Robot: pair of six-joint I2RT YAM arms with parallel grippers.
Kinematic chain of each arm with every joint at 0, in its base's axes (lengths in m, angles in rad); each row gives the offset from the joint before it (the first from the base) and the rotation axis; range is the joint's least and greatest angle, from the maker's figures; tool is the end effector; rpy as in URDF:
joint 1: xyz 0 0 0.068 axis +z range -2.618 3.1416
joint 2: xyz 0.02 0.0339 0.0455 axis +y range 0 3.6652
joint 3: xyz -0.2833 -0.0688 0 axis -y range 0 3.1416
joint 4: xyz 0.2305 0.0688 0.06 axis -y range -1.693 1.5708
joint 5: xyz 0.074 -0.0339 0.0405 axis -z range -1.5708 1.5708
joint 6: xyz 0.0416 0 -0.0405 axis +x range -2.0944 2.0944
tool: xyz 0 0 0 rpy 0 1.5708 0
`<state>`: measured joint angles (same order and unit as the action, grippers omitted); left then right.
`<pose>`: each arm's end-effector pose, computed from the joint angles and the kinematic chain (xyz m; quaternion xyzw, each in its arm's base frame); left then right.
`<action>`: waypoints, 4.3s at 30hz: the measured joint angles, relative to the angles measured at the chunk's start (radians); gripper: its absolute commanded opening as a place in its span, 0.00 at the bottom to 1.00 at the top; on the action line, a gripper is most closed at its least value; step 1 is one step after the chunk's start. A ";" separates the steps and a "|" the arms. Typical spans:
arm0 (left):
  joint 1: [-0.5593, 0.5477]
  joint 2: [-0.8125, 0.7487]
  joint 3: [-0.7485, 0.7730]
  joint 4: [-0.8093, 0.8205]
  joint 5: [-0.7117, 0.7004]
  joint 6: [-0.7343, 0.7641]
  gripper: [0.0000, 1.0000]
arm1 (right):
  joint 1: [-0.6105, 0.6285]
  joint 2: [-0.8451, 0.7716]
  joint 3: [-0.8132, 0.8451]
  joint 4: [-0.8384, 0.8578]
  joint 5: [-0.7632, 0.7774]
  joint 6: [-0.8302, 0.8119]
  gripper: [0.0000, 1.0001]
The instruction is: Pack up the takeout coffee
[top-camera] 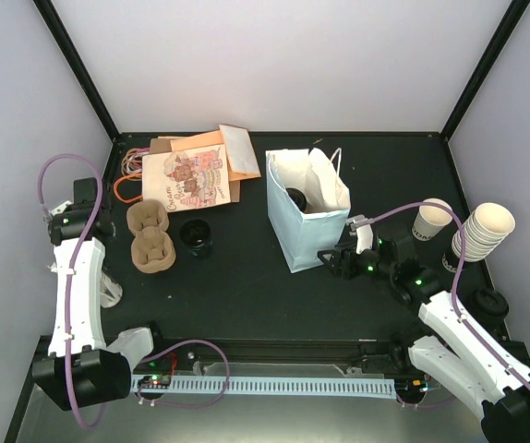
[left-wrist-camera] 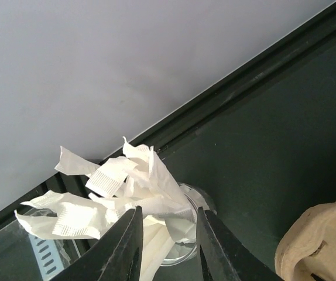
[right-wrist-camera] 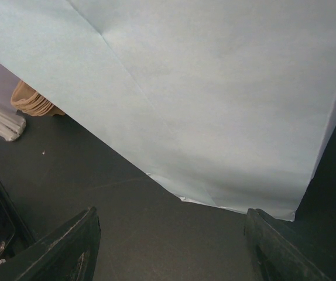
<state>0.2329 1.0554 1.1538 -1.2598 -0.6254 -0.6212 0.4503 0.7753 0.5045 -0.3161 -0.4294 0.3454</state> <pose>0.1372 0.0576 0.3435 -0.4428 0.8221 0.2582 0.2479 0.1265 0.0804 0.2460 -0.1456 0.8547 0.3519 0.3527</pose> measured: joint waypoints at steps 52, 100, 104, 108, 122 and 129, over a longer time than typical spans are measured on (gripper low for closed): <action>0.003 -0.133 0.835 -0.214 0.324 0.055 0.01 | 0.000 0.024 0.000 -0.001 -0.004 0.000 0.70; -0.656 -0.031 0.436 0.850 1.072 -0.110 0.01 | 0.000 -0.146 0.006 -0.069 0.282 0.076 0.73; -0.785 0.077 0.531 0.792 0.924 -0.006 0.01 | 0.000 -0.173 0.006 -0.096 0.335 0.091 0.73; -0.879 0.157 0.592 0.732 0.771 0.100 0.02 | 0.000 -0.207 0.006 -0.103 0.362 0.101 0.74; -1.006 0.415 0.735 0.521 0.573 0.306 0.02 | 0.000 -0.209 0.006 -0.105 0.376 0.106 0.74; -1.041 0.443 0.735 0.471 0.577 0.327 0.02 | 0.000 -0.210 0.006 -0.106 0.376 0.106 0.74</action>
<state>-0.8082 1.4979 1.8889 -0.7887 -0.0483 -0.2947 0.4503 0.5655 0.5102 -0.4217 -0.0532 0.4511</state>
